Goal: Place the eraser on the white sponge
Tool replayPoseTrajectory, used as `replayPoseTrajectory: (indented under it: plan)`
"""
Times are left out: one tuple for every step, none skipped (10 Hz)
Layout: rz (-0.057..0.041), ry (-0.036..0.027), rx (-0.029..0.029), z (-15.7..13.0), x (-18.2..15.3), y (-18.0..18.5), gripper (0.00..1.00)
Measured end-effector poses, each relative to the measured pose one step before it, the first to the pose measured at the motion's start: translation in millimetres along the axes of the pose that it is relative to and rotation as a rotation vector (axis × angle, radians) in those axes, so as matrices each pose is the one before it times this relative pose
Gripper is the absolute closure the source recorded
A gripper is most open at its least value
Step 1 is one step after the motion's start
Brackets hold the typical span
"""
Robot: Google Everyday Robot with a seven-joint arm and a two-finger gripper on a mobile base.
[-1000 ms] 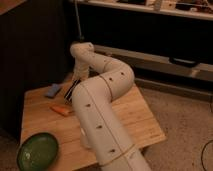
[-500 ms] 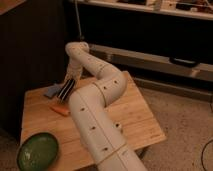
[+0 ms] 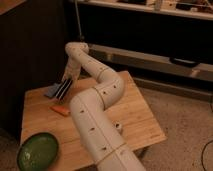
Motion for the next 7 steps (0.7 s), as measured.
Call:
replayPoseTrajectory:
  plan:
    - [-0.01070,-0.00004,-0.02098,-0.69,-0.78,2.84,1.00]
    - [-0.01060,0.00226,-0.03174,0.19,-0.78,2.33,1.00]
    - [-0.00923,-0.00037,-0.02861,-2.51,-1.09,1.12,1.00]
    - [-0.00314,-0.00024,-0.00457,-0.88,-0.21,0.28,1.00]
    - [-0.00208,0.00081,0.00001,0.71,0.55,1.69,1.00]
    - [-0.00160,0.00079,-0.00005,0.62,0.47,1.33,1.00]
    - [0.00086,-0.00034,0.00001,-0.31,-0.23,-0.70,1.00]
